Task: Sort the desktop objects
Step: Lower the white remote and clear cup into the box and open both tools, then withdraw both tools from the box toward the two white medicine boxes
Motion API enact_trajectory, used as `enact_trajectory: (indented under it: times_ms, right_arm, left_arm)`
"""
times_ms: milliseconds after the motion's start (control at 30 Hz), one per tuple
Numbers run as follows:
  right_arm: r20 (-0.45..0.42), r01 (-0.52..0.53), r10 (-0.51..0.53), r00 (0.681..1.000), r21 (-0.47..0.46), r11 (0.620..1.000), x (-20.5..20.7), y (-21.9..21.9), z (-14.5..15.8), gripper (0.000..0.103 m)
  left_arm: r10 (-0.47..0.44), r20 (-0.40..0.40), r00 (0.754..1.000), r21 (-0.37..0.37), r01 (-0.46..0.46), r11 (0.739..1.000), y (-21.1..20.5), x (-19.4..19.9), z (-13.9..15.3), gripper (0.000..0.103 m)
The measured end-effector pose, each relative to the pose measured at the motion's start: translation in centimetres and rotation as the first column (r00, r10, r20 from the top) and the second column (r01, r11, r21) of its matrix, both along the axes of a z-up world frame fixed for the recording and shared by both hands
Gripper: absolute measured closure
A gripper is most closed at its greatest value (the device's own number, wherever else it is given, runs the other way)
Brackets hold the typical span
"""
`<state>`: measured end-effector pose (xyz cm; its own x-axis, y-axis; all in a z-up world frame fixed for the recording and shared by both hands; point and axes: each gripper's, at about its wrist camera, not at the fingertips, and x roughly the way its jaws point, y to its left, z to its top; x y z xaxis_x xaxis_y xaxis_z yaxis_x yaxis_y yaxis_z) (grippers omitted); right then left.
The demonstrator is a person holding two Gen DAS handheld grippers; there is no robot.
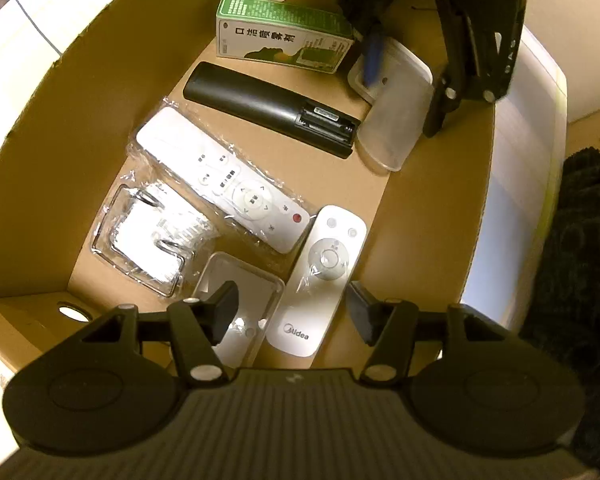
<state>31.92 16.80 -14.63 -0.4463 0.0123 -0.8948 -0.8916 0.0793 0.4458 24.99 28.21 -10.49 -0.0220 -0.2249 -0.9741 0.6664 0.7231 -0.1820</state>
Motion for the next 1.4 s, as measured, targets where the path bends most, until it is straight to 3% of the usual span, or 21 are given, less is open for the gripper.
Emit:
enact_trajectory:
  times_ms: [600,767,933,1167,1400]
  right_arm:
    - [0.179,0.063,-0.081,0.981,0.104,0.993,-1.9,-1.7,4.5,0.022]
    - [0.209,0.092,-0.138,0.968,0.214,0.972,-2.7,-3.5,6.7,0.022]
    - [0.272,0.107,-0.203,0.941,0.328,0.939,-4.2,-5.6,8.6,0.022]
    - [0.297,0.112,-0.266,0.917,0.447,0.887,-6.3,-8.9,11.3,0.022]
    - [0.284,0.157,-0.370,0.885,0.566,0.809,-7.7,-14.4,14.0,0.022]
  left_arm:
    - [0.044,0.075,0.996,0.105,-0.052,0.993,-1.6,-1.5,2.1,0.035]
    - [0.075,0.142,0.987,0.170,-0.099,0.980,-2.4,-2.6,3.5,0.030]
    - [0.097,0.219,0.971,0.218,-0.145,0.965,-3.5,-3.7,5.0,0.022]
    - [0.110,0.322,0.941,0.293,-0.209,0.933,-5.8,-5.1,7.1,0.021]
    - [0.089,0.478,0.874,0.398,-0.306,0.865,-9.1,-7.3,9.6,0.013]
